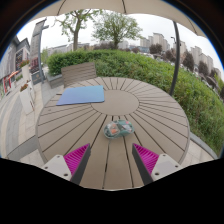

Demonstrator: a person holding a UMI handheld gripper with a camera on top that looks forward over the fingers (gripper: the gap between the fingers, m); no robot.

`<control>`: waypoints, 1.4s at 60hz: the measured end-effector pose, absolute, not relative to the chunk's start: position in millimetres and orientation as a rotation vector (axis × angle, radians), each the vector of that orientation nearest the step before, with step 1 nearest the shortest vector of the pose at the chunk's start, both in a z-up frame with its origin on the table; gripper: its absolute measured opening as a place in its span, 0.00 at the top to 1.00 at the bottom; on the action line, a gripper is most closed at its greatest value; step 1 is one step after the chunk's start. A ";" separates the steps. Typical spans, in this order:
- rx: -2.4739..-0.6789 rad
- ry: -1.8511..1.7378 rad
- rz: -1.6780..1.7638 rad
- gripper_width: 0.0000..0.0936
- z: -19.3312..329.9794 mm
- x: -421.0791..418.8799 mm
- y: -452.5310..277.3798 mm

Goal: Arrange mouse

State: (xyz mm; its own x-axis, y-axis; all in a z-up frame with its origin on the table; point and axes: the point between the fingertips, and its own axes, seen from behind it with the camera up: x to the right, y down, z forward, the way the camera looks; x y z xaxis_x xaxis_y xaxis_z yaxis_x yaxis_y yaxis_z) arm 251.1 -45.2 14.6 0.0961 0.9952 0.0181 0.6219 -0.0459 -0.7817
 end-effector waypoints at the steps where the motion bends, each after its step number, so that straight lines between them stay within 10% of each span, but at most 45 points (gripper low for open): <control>1: -1.743 -1.596 0.753 0.08 11.9 246.5 -46.8; 48: -1.788 -1.671 0.765 0.09 -15.5 112.8 -42.9; 54: -1.763 -1.694 0.755 0.20 -16.4 112.7 -43.5; 58: -1.755 -1.700 0.747 0.52 -16.4 111.3 -40.1; 64: -1.765 -1.765 0.725 0.56 -16.0 112.6 -44.4; 84: -1.701 -1.636 0.949 0.56 131.5 -49.6 -108.6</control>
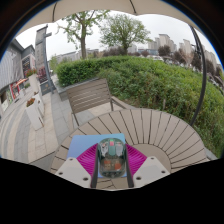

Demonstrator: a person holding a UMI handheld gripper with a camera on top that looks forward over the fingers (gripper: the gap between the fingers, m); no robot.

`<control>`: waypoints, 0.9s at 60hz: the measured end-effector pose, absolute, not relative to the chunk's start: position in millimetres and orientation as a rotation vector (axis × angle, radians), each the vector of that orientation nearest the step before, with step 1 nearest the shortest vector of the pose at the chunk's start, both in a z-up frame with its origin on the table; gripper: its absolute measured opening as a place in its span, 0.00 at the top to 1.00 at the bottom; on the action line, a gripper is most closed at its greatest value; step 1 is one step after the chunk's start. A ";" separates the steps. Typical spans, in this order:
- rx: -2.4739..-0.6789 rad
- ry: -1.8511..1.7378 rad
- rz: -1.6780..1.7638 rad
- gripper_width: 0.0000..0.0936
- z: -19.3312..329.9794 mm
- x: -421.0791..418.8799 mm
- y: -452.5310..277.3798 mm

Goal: Arrange mouse

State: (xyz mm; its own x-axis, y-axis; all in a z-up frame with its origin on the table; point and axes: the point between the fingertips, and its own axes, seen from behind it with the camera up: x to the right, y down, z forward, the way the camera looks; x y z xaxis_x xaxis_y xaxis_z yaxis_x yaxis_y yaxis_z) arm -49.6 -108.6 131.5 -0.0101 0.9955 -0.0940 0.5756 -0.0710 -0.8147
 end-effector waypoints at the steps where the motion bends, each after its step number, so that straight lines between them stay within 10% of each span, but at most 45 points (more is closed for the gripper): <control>1: -1.691 -1.637 0.947 0.56 131.7 -58.0 -113.4; 26: -1.777 -1.789 0.761 0.50 -14.6 -134.6 -193.9; 29: -1.762 -1.794 0.752 0.45 -11.1 -134.7 -192.8; 33: -1.796 -1.800 0.698 0.07 -5.1 -122.1 -186.8; 54: -1.808 -1.850 0.625 0.09 133.0 75.4 -145.5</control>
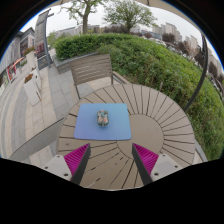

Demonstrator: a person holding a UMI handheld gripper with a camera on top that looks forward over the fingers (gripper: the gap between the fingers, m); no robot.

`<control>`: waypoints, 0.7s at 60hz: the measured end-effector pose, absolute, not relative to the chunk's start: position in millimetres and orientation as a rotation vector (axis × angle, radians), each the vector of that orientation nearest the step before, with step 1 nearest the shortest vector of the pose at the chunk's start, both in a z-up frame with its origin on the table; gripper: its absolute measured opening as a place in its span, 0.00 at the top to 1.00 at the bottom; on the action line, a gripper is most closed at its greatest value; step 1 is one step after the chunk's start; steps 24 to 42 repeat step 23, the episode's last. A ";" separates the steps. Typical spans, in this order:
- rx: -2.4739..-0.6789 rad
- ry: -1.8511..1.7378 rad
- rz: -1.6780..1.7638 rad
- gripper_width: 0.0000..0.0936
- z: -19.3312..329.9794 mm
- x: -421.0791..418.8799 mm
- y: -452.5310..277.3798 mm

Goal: Arrange mouse

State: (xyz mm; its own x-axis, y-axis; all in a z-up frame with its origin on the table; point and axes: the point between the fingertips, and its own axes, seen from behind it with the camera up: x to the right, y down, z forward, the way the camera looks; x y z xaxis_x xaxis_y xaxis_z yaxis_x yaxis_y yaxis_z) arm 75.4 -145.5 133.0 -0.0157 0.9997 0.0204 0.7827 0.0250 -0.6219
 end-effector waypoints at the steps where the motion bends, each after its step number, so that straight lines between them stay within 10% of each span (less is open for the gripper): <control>1: -1.806 -1.853 0.619 0.09 138.9 85.5 -142.5; 42: -1.866 -1.732 0.590 0.08 166.1 212.8 -44.9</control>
